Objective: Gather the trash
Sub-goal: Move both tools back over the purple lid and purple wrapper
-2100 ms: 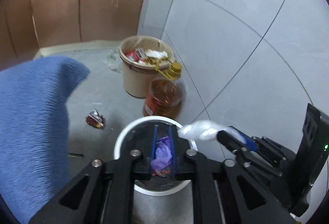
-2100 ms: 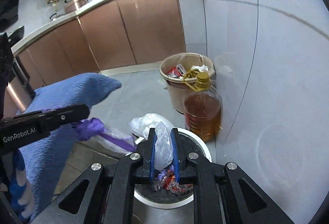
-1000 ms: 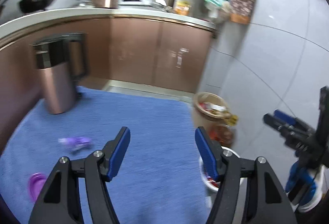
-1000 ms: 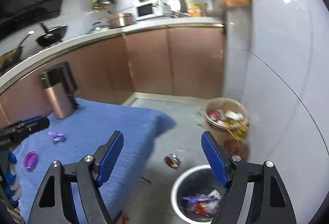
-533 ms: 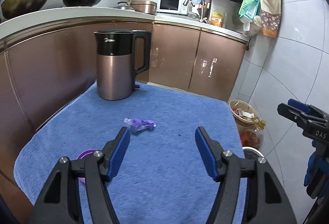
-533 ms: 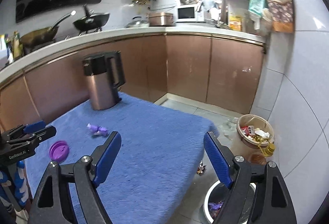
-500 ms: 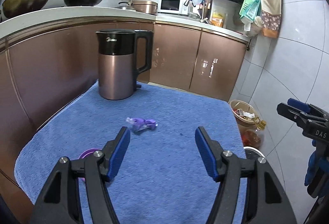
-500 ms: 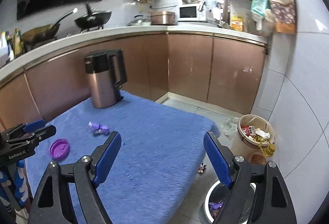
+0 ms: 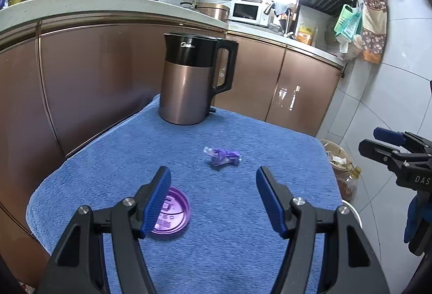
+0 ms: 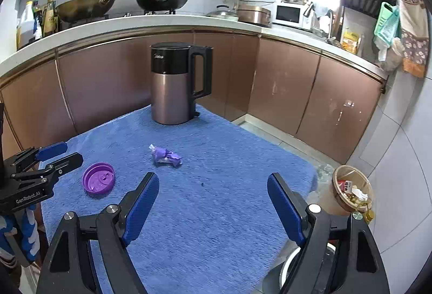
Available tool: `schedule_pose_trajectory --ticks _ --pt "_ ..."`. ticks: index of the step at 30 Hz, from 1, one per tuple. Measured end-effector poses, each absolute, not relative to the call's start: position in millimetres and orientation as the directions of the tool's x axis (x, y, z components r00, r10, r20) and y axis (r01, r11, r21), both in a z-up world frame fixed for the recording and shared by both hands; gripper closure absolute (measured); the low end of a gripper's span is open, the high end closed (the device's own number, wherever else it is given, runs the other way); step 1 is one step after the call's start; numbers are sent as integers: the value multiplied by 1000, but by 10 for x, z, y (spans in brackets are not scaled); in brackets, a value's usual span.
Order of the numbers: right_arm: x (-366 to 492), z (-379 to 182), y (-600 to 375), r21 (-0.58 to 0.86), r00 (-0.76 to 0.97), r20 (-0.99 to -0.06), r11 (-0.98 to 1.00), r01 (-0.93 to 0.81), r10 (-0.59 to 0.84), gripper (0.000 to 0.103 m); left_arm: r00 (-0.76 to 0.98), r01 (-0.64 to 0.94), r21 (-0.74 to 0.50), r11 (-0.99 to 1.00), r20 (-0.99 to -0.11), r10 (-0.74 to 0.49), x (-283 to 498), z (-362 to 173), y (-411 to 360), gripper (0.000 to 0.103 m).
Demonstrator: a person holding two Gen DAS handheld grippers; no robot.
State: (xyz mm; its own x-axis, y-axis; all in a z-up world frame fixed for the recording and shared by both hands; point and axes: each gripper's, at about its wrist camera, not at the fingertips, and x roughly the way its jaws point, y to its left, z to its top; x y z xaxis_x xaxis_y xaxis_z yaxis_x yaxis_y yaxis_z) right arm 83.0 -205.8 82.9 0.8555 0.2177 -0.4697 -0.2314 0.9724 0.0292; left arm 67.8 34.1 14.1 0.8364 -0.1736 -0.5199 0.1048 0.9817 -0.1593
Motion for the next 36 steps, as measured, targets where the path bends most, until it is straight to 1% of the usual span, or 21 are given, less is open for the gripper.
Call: schedule_pose_trajectory --ticks 10,17,24,31,36 --pt "1035 681 -1888 30 827 -505 963 -269 247 22 824 52 -156 986 -552 -130 777 -57 583 39" --pt "1130 534 -1838 39 807 -535 962 -271 249 22 806 30 -161 987 -580 -119 831 -201 653 38" --pt "1141 458 -1926 61 802 -544 965 -256 247 22 799 -7 -165 986 -594 -94 759 -334 783 38" --pt "1235 319 -2011 93 785 -564 964 -249 257 22 768 -79 -169 982 -638 -49 674 -551 986 38" --pt "1396 257 -1898 90 766 -578 955 -282 280 22 733 -127 -182 975 -680 -31 758 -718 1138 38"
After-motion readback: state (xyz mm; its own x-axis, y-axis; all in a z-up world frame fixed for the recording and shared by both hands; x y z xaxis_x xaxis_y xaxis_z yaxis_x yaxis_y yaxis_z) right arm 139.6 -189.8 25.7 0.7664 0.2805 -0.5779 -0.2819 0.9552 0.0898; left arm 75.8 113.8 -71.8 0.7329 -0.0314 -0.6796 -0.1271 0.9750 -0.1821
